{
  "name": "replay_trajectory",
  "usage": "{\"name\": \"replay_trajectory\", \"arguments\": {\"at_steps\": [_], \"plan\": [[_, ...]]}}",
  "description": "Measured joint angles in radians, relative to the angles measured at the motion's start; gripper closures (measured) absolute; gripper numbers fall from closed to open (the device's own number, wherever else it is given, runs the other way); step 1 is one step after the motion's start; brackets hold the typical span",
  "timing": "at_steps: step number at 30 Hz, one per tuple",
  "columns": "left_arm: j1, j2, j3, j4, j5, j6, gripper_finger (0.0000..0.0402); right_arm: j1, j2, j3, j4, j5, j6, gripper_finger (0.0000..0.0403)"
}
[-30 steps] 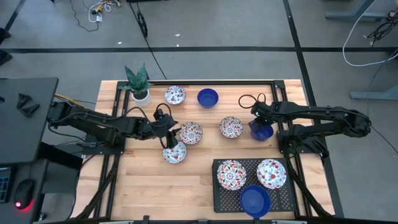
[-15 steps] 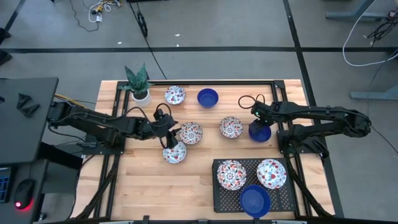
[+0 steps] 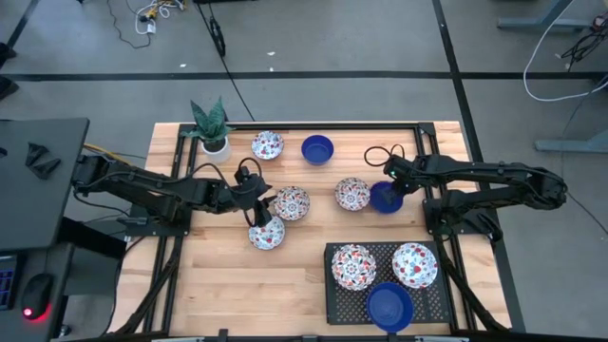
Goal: Pick & Place Mini bowls
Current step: Stack the bottom blue bowl on top of the blue bowl on the shelf
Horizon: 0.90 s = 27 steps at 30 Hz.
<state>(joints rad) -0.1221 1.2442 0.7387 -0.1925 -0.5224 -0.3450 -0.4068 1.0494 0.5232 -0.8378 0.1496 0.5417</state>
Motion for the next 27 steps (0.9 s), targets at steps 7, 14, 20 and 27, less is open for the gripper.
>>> {"name": "replay_trajectory", "arguments": {"at_steps": [7, 14, 20, 27], "plan": [[0.0, 0.0, 0.0, 0.0, 0.0, 0.0, 0.0236, 0.0, 0.0, 0.0, 0.002, 0.056, 0.038, 0.0393], [0.0, 0.0, 0.0, 0.0, 0.0, 0.0, 0.0236, 0.0, -0.047, 0.063, -0.063, 0.109, 0.081, 0.0399], [0.0, 0.0, 0.0, 0.0, 0.0, 0.0, 0.0236, 0.0, -0.094, 0.254, -0.197, 0.246, 0.093, 0.0402], [0.0, 0.0, 0.0, 0.0, 0.0, 0.0, 0.0236, 0.0, -0.098, 0.544, -0.306, 0.231, -0.017, 0.0402]]}}
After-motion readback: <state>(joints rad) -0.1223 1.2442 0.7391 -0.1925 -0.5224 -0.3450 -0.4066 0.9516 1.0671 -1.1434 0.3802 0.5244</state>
